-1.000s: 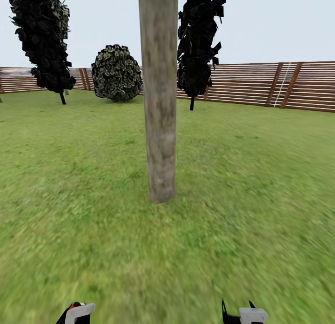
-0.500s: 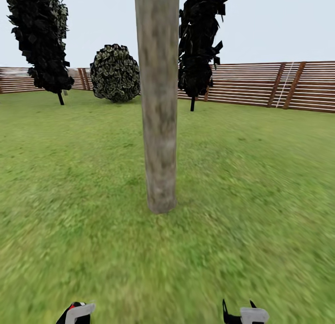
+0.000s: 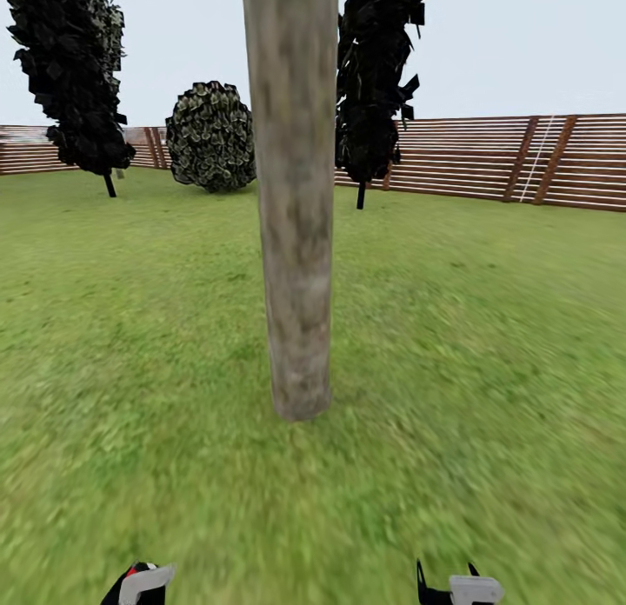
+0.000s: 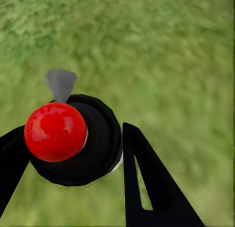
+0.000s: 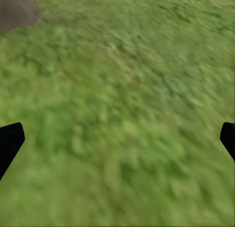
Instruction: In the garden, pick up the pesticide atomizer on the floor and spray pesticide onto both trees until each tree trunk is fully covered.
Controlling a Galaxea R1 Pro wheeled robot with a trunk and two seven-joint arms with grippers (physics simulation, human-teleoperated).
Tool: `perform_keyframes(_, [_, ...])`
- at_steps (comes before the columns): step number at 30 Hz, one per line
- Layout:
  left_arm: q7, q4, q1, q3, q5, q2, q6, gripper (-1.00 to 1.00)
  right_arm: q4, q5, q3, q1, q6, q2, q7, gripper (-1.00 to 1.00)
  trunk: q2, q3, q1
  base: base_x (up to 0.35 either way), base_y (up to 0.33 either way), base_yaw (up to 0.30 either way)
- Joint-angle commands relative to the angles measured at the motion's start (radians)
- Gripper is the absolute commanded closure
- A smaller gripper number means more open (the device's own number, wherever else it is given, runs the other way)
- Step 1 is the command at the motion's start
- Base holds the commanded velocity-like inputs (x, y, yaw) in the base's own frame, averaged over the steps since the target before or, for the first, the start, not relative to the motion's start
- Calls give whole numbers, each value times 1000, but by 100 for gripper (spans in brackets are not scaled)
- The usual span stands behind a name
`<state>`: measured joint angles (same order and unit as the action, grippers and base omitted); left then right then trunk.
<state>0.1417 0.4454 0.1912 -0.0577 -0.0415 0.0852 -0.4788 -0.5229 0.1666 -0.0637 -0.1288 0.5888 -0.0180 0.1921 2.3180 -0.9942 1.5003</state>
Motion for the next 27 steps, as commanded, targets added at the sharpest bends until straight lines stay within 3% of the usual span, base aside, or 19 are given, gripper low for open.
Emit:
perform_keyframes(1, [0,3,0,0,-1,-1,0,100,2,1,1,0,0,0,-1,-100,0,0,0,338,0,0])
perform_keyframes(16, [-13,32,5,11,14,6,9,100,-10,5,-1,0,-4,12,-6,-100,0,0,0,334,0,0])
perform_keyframes(18, [-28,34,8,11,49,18,10,100,-32,38,11,0,-5,15,-10,-100,0,0,0,143,0,0])
perform_keyframes(19, [-60,34,11,11,102,28,15,100,-59,92,26,0,-8,18,-23,-100,0,0,0,57,0,0])
perform_keyframes(20, [-77,34,12,10,124,31,19,100,-68,113,29,0,-9,18,-31,-100,0,0,0,46,0,0])
perform_keyframes(21, [-118,33,13,10,172,37,29,100,-84,158,34,0,-10,19,-49,-100,0,0,0,29,0,0])
perform_keyframes(22, [-195,32,14,7,241,47,57,100,-99,222,39,-3,-15,19,-80,-100,0,0,0,15,0,0])
perform_keyframes(23, [-250,33,15,4,280,54,80,100,-106,258,41,-8,-22,19,-102,-100,0,0,0,10,0,0])
perform_keyframes(26, [-436,54,40,4,350,92,149,100,-119,331,45,-68,-97,16,-205,-100,0,0,0,4,0,0])
perform_keyframes(27, [-728,68,127,7,398,161,185,100,-122,364,47,-181,-237,14,-534,-100,0,0,0,0,0,0])
